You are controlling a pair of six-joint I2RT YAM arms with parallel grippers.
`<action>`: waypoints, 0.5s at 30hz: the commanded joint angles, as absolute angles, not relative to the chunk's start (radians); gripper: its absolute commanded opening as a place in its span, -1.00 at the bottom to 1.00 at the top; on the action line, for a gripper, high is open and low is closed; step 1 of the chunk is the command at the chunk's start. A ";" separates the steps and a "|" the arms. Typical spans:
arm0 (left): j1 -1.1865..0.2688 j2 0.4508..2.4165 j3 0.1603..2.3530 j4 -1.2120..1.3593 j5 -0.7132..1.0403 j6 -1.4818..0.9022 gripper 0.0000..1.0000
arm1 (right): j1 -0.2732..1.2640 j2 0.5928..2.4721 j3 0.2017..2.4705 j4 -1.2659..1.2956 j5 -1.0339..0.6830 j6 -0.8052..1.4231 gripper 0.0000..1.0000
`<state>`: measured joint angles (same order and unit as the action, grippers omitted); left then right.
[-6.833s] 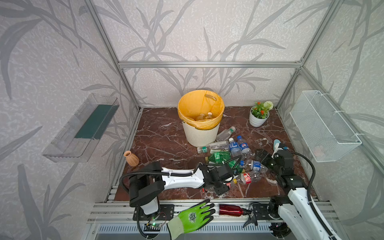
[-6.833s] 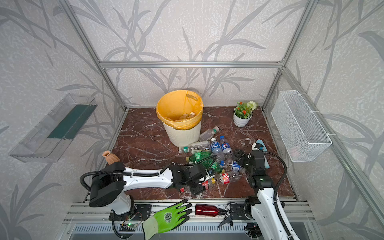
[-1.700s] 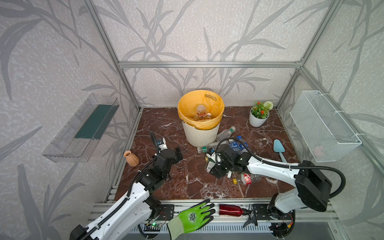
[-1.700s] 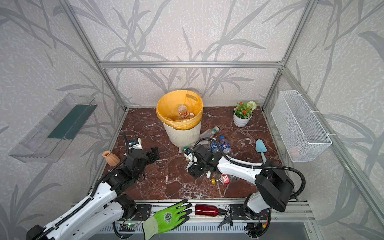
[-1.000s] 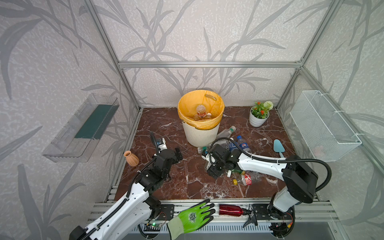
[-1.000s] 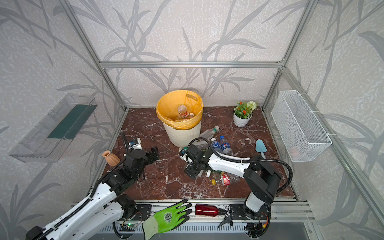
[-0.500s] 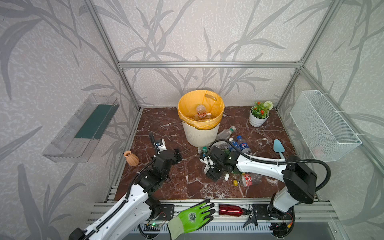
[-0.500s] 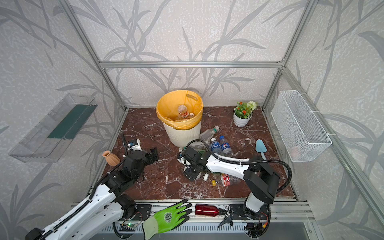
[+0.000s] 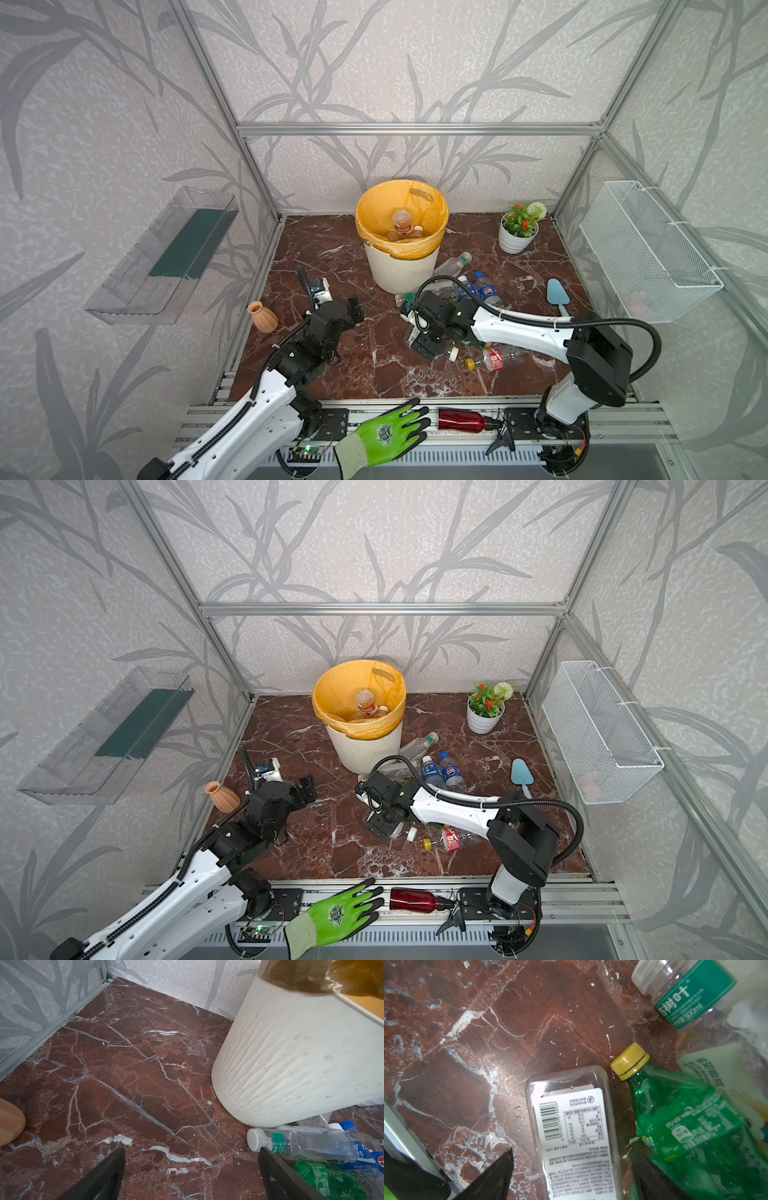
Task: Throw the plastic bottles in the bin
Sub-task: 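Lower the right gripper onto the square clear bottle and close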
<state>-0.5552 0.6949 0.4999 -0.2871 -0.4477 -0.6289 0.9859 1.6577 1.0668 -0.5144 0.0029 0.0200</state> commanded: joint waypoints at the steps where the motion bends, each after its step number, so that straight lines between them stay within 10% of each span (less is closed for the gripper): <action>1: -0.551 0.682 0.483 -0.311 -0.476 -0.639 0.98 | 0.992 1.688 1.097 -0.555 0.008 0.001 0.80; 15: -0.552 0.675 0.474 -0.308 -0.473 -0.640 0.98 | 1.008 1.762 1.133 -0.589 -0.015 -0.005 0.77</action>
<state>-0.5552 0.6891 0.4850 -0.2924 -0.4477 -0.6289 0.9958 1.7435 1.1053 -0.5510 -0.0051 0.0055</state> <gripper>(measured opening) 0.992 0.885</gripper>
